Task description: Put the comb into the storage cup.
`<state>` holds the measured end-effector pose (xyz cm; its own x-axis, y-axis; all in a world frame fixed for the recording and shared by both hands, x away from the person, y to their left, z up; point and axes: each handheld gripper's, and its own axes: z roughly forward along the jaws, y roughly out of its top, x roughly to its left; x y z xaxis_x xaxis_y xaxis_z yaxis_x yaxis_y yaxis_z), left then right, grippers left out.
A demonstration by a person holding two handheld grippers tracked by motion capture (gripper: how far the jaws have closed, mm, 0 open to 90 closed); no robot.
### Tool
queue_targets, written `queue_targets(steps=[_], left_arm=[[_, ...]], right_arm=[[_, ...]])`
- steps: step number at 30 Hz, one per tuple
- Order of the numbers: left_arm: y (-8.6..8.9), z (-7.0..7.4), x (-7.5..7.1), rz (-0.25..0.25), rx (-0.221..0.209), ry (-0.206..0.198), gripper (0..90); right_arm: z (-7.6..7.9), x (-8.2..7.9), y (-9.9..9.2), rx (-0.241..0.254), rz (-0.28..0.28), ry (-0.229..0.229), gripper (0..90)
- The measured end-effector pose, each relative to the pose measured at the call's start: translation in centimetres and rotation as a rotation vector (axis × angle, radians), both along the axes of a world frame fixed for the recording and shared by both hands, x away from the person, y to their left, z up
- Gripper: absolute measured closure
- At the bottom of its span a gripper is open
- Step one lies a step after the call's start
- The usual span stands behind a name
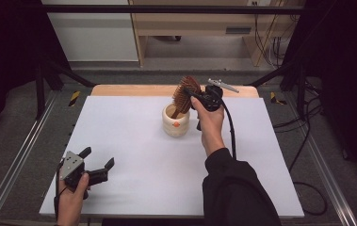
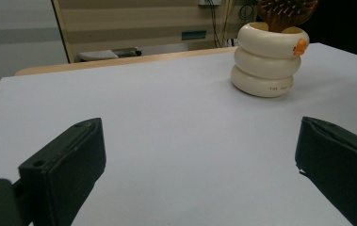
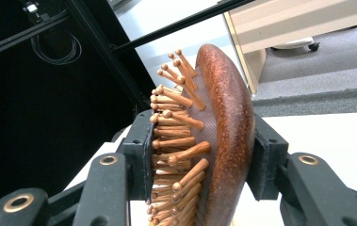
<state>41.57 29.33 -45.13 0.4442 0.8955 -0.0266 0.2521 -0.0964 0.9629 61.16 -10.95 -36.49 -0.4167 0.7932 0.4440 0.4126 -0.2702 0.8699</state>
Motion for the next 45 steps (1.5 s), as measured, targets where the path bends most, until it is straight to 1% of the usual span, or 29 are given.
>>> queue_targets(steps=[45], left_arm=[[0.0,0.0,0.01,0.0,0.0,0.0,2.4]], right_arm=[[-0.33,0.07,-0.23,0.01,-0.001,0.009,51.6]])
